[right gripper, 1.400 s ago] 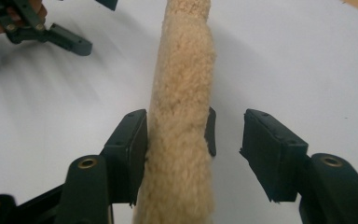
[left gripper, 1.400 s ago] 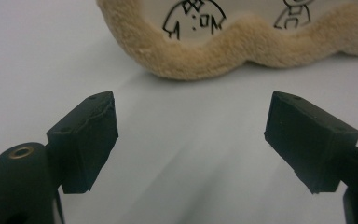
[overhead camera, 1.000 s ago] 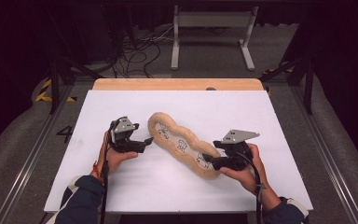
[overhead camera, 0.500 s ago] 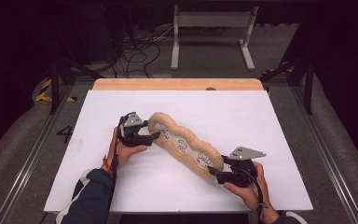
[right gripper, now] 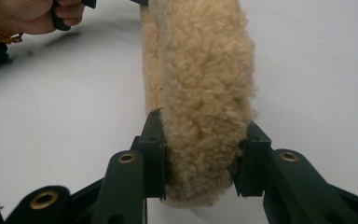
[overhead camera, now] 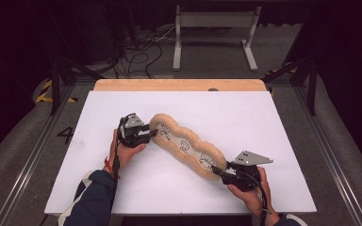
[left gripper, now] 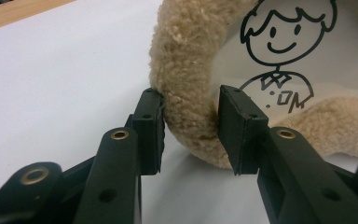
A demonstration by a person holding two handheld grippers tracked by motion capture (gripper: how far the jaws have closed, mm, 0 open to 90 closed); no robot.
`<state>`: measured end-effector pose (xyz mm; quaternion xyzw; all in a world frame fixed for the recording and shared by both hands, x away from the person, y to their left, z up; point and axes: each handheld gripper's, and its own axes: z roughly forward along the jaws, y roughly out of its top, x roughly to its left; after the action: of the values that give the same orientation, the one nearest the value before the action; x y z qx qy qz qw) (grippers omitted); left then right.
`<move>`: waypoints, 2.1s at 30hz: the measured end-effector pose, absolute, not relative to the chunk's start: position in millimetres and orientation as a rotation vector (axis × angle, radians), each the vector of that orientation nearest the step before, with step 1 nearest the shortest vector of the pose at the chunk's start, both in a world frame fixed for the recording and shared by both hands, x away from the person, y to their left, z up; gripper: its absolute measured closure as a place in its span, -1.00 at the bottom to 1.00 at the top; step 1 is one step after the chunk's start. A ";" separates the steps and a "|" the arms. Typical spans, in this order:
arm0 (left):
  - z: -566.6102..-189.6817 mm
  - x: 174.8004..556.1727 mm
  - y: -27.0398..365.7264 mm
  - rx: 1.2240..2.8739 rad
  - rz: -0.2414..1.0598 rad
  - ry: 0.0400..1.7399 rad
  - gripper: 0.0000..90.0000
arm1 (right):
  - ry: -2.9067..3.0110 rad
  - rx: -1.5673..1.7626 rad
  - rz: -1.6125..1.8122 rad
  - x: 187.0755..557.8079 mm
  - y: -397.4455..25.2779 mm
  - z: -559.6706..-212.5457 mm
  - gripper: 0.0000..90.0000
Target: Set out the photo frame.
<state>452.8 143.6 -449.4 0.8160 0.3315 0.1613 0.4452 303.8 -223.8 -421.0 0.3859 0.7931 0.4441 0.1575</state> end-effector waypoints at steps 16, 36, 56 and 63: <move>-448.2 435.9 151.3 2.033 0.409 0.832 0.38 | 2.249 1.074 1.235 313.0 -230.9 -421.1 0.39; -440.9 435.0 147.0 1.976 0.493 0.790 0.16 | 2.158 1.114 1.286 290.0 -244.8 -419.2 0.37; -445.7 442.3 148.7 2.005 0.478 0.790 0.45 | 2.157 1.123 1.282 292.3 -244.3 -422.6 0.41; -445.1 440.7 152.2 2.005 0.445 0.790 0.48 | 2.156 1.121 1.279 294.4 -245.1 -423.2 0.42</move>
<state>440.7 152.2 -445.1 0.8121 0.3199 0.1804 0.4535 294.4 -245.1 -423.2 0.4003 0.7698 0.4568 0.1961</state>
